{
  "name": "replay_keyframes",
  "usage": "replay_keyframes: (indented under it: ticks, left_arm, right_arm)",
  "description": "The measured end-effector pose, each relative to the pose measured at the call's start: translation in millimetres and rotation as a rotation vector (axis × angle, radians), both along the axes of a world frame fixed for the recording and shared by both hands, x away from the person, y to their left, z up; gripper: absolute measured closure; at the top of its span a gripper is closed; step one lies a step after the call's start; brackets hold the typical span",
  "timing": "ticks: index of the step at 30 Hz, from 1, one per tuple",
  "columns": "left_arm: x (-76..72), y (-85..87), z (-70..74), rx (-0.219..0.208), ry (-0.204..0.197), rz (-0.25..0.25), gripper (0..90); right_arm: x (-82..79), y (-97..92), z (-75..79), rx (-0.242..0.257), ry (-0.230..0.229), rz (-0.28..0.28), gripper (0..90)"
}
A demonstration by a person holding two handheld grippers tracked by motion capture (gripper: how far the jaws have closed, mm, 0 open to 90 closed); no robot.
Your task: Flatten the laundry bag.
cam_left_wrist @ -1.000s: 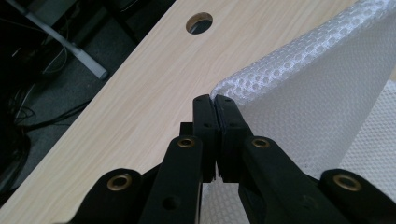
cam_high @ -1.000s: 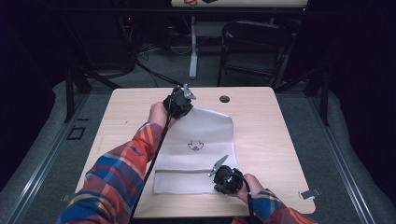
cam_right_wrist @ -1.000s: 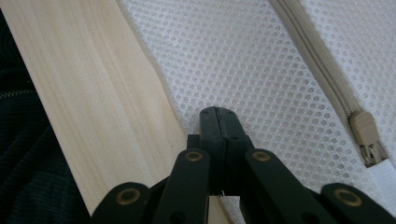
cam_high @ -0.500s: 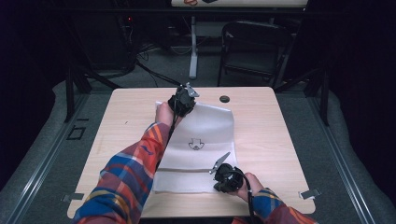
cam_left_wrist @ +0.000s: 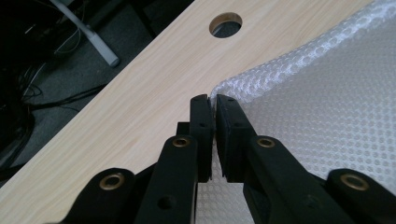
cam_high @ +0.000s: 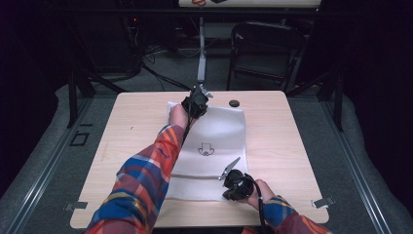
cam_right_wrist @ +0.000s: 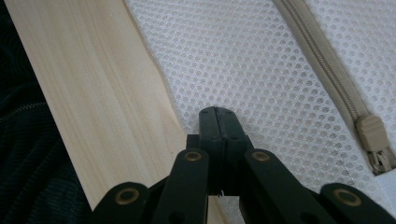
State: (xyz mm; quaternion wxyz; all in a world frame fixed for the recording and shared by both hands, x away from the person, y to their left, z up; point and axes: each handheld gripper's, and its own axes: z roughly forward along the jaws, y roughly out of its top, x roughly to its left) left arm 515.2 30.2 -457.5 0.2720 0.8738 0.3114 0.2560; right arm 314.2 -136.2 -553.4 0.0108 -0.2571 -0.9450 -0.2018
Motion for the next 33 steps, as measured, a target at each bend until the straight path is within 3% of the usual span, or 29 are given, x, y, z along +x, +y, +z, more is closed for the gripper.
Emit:
replay_keyframes:
  ticks: [5,10,11,12,14,17,19,20,23,24,26,28,33]
  left_arm:
    - [7.2,1.2,-0.1,-0.008,0.022,0.023,74.5]
    - [10.5,2.1,2.8,-0.011,0.034,0.052,46.3]
    - [10.6,3.4,3.0,-0.023,0.045,0.053,42.4]
    - [10.4,4.8,3.3,-0.028,0.06,0.052,37.4]
    - [7.8,7.4,3.3,-0.056,0.076,0.046,30.0]
    - [0.8,12.3,1.8,-0.077,0.093,0.023,22.6]
    - [-4.9,15.8,-0.2,-0.084,0.114,0.006,17.9]
    - [-7.1,17.3,-1.1,-0.084,0.121,-0.004,16.8]
    - [-18.1,23.6,-5.2,-0.095,0.15,-0.04,14.8]
    - [-21.4,25.7,-6.5,-0.096,0.16,-0.046,13.7]
    - [-28.2,30.3,-9.1,-0.096,0.172,-0.061,12.5]
    - [-35.6,34.6,-12.3,-0.108,0.186,-0.071,11.2]
    - [-53.6,43.4,-19.3,-0.114,0.215,-0.097,9.2]
  right_arm:
    - [0.5,-0.6,-0.4,0.011,0.006,0.0,90.0]
    - [0.9,-0.4,-0.4,0.009,0.007,0.004,90.0]
    - [0.1,0.0,-1.9,0.032,0.013,-0.009,90.0]
    - [1.7,-0.8,-0.1,0.008,0.015,0.01,90.0]
    - [0.7,-0.4,-1.7,0.03,0.015,-0.001,90.0]
    - [1.0,-0.2,0.2,0.028,0.007,0.01,74.4]
    - [1.7,-0.6,4.9,0.013,-0.006,0.011,58.2]
    - [1.2,-1.0,5.8,0.052,-0.005,-0.005,52.8]
    - [4.4,-7.3,18.7,0.049,-0.036,-0.01,36.2]
    - [6.0,-10.3,21.0,0.086,-0.031,-0.038,28.7]
    - [10.1,-16.8,24.8,0.096,-0.013,-0.083,15.3]
    - [12.7,-22.2,25.8,0.124,-0.017,-0.121,13.0]
    - [18.1,-32.5,29.4,0.137,-0.029,-0.168,6.2]
